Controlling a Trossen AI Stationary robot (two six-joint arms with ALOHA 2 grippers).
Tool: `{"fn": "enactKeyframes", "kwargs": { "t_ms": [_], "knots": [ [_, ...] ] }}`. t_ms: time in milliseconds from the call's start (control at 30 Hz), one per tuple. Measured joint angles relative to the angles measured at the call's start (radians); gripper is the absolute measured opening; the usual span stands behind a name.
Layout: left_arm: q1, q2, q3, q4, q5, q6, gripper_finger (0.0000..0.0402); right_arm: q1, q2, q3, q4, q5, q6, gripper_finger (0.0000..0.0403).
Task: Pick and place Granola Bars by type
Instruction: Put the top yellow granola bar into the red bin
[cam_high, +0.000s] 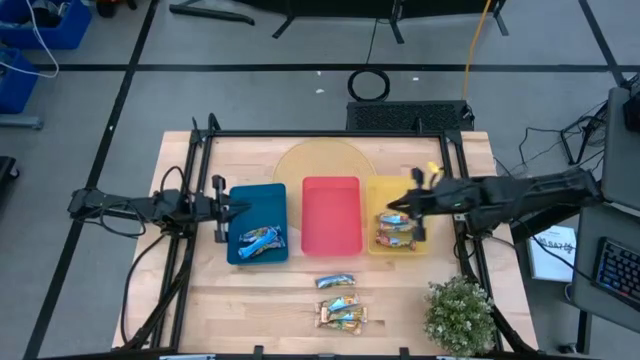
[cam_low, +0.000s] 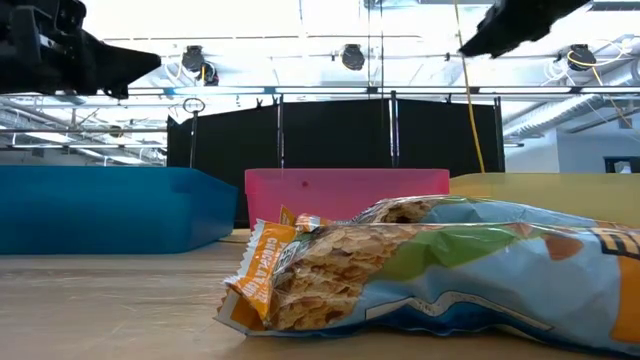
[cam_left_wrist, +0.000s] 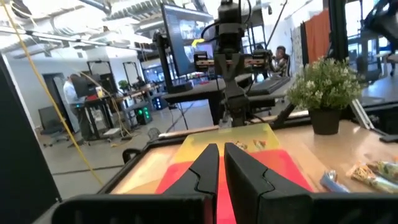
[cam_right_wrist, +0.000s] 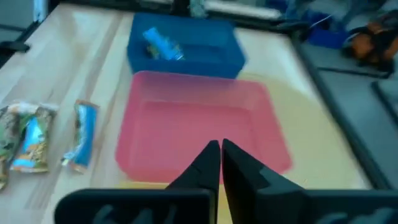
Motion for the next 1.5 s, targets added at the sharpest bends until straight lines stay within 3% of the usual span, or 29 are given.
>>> {"fn": "enactKeyframes", "kwargs": {
  "t_ms": [67,200,300,633,733,800,900,1167,1333,1500],
  "knots": [
    [0.000,0.000,0.000,0.020,0.000,0.000,0.0035,0.000,-0.076,-0.018,0.015,0.004,-0.020,0.0011],
    [0.000,0.000,0.000,0.028,0.000,-0.029,0.0035,0.003,-0.241,-0.154,0.205,-0.064,-0.126,0.0002],
    [0.000,0.000,0.000,0.027,0.000,-0.036,0.0035,-0.015,-0.336,-0.258,0.281,-0.042,-0.142,0.0001],
    [0.000,0.025,0.000,-0.019,-0.119,-0.067,0.0035,-0.033,-0.441,-0.502,0.392,-0.058,-0.173,0.0001],
    [-0.019,0.097,0.019,-0.015,-0.044,-0.075,0.0035,-0.033,-0.455,-0.557,0.435,-0.053,-0.149,0.0001],
    [-0.055,0.196,0.055,0.014,-0.012,-0.089,0.0035,-0.033,-0.457,-0.592,0.451,-0.051,-0.131,0.0001],
    [-0.119,0.376,0.159,0.004,-0.101,-0.122,0.0035,-0.033,-0.456,-0.634,0.490,-0.051,-0.127,0.0001],
    [-0.281,0.948,0.595,-0.155,-0.199,-0.136,0.0035,-0.033,-0.457,-0.640,0.552,-0.050,-0.150,0.0001],
    [-0.355,1.303,0.931,-0.397,-0.260,-0.140,0.0043,-0.033,-0.456,-0.640,0.543,-0.052,-0.148,0.0001],
    [-0.382,1.605,1.283,-0.671,-0.205,-0.245,0.0102,-0.032,-0.456,-0.640,0.548,-0.052,-0.149,0.0001]
  ]
}}
